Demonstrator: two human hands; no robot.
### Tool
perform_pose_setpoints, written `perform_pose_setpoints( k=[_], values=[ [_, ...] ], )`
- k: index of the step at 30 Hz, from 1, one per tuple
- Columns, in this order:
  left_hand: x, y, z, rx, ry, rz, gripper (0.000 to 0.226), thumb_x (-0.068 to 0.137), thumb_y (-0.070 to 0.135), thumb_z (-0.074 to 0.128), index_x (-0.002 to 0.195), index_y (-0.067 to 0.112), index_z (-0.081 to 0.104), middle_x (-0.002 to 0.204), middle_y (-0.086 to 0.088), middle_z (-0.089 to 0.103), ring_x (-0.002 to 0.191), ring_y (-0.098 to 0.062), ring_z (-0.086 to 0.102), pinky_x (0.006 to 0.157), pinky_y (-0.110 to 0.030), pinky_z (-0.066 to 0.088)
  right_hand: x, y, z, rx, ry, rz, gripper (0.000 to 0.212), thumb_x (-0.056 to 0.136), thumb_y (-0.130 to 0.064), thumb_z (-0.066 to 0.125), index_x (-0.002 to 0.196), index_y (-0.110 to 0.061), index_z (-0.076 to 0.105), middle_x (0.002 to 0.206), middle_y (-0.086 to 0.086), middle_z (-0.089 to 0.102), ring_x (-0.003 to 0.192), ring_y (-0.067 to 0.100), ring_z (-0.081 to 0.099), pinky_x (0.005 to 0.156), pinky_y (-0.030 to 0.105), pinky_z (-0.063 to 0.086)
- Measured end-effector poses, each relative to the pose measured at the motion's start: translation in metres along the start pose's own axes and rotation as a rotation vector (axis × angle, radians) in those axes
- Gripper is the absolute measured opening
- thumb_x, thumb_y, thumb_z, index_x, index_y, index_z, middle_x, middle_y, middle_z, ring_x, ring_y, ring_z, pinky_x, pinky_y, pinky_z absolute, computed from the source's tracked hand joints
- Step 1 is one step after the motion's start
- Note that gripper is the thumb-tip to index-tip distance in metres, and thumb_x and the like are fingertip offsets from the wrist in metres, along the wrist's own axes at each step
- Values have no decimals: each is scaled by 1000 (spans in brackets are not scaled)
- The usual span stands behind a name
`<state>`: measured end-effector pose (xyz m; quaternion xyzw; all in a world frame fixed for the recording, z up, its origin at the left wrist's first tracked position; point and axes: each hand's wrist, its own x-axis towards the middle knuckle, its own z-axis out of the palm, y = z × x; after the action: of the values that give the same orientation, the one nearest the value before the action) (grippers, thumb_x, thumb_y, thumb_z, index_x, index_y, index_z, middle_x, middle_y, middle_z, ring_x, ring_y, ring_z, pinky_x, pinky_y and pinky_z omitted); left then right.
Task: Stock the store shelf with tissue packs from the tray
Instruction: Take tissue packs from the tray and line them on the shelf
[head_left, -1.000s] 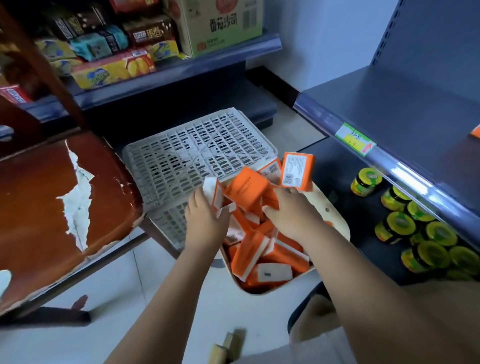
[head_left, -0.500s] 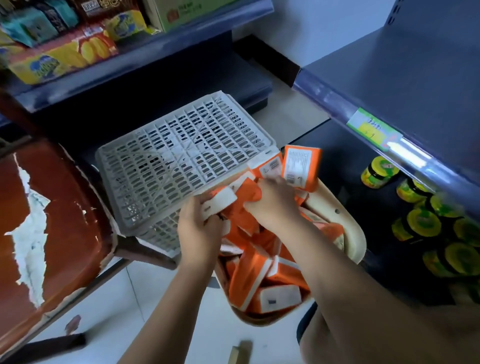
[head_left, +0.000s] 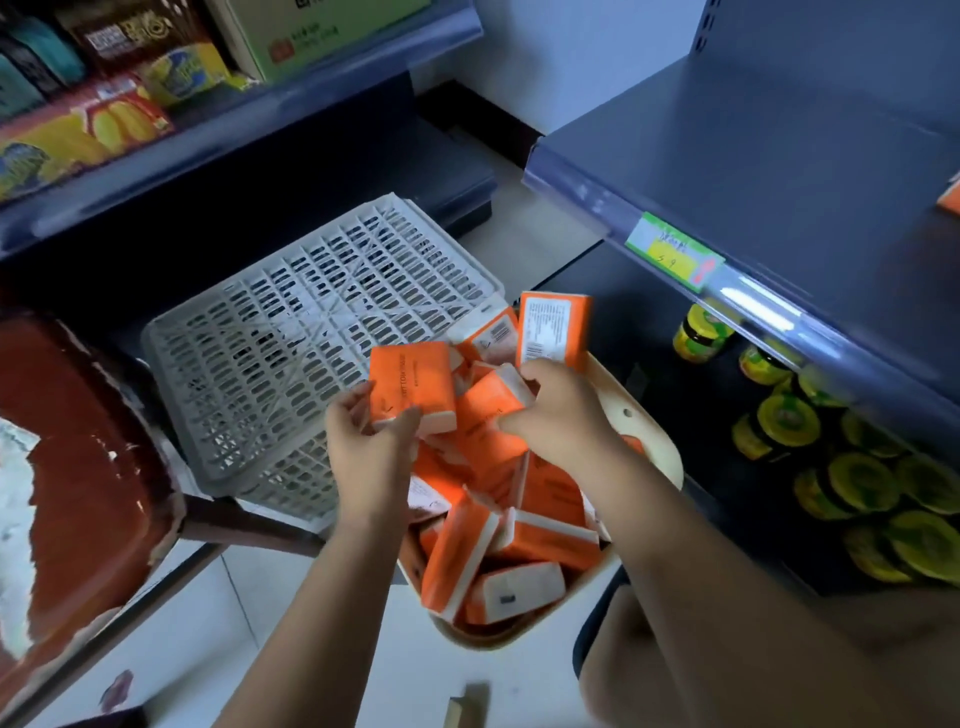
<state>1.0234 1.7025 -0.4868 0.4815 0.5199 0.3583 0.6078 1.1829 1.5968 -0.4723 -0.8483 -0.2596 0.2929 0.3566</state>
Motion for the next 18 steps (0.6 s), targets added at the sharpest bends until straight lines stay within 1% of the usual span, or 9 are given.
perform_pose_setpoints(
  k=[2, 4, 5, 7, 9, 12, 14, 16, 18],
  values=[
    [2, 15, -1, -97, -60, -25, 53, 83, -2, 75, 130, 12, 53, 115, -13, 74, 102, -35, 75, 86, -49, 62, -4, -1, -10, 90, 86, -8, 39, 73, -24, 88, 104, -23, 64, 95, -6, 63, 88, 17, 61, 64, 28, 44],
    [3, 33, 1, -206, -106, -43, 57, 82, -6, 71, 134, 7, 52, 107, -15, 75, 91, -38, 75, 80, -50, 63, -8, -9, -20, 240, 178, -1, 35, 71, -25, 87, 95, -23, 63, 87, -7, 66, 82, 18, 65, 62, 31, 49],
    [1, 43, 3, -257, -135, -38, 55, 84, -10, 67, 133, 8, 53, 104, -13, 73, 84, -34, 74, 75, -46, 62, -10, -14, -27, 350, 207, -1, 35, 69, -25, 88, 95, -20, 64, 87, -4, 70, 82, 19, 70, 67, 36, 57],
    [-7, 63, 12, -348, -207, -22, 51, 84, -13, 61, 125, 17, 59, 106, -10, 68, 90, -33, 69, 84, -50, 59, -15, -24, -45, 592, 251, -16, 36, 71, -16, 89, 101, -17, 69, 92, 2, 77, 86, 22, 76, 79, 46, 64],
    [-19, 81, 25, -389, -273, -2, 52, 80, -8, 62, 121, 23, 63, 109, -13, 63, 96, -34, 62, 92, -53, 55, -25, -34, -70, 781, 267, -58, 44, 77, -2, 86, 113, -16, 67, 97, 4, 79, 87, 19, 78, 77, 40, 63],
    [-45, 109, 49, -391, -400, 60, 54, 74, 0, 67, 122, 26, 66, 106, -20, 58, 92, -32, 59, 85, -44, 52, -44, -42, -116, 851, 332, -141, 67, 77, 4, 85, 130, -28, 60, 107, 4, 78, 91, 11, 75, 73, 24, 57],
    [-64, 126, 68, -379, -504, 124, 54, 73, -3, 69, 118, 28, 68, 101, -18, 58, 86, -29, 58, 81, -39, 52, -61, -41, -148, 837, 396, -179, 66, 79, 3, 84, 131, -30, 60, 106, 6, 78, 88, 11, 73, 68, 21, 55],
    [-85, 140, 88, -339, -593, 194, 50, 72, 3, 70, 115, 28, 71, 103, -16, 59, 90, -27, 57, 82, -41, 47, -82, -36, -177, 827, 458, -202, 62, 80, 2, 83, 130, -28, 61, 104, 5, 79, 86, 14, 73, 63, 22, 54],
    [-108, 150, 109, -330, -677, 226, 46, 81, 1, 62, 120, 23, 71, 105, -15, 63, 95, -27, 59, 85, -43, 47, -106, -26, -202, 833, 533, -223, 60, 81, 4, 82, 128, -27, 61, 104, 2, 79, 94, 16, 75, 74, 30, 61]
  ],
)
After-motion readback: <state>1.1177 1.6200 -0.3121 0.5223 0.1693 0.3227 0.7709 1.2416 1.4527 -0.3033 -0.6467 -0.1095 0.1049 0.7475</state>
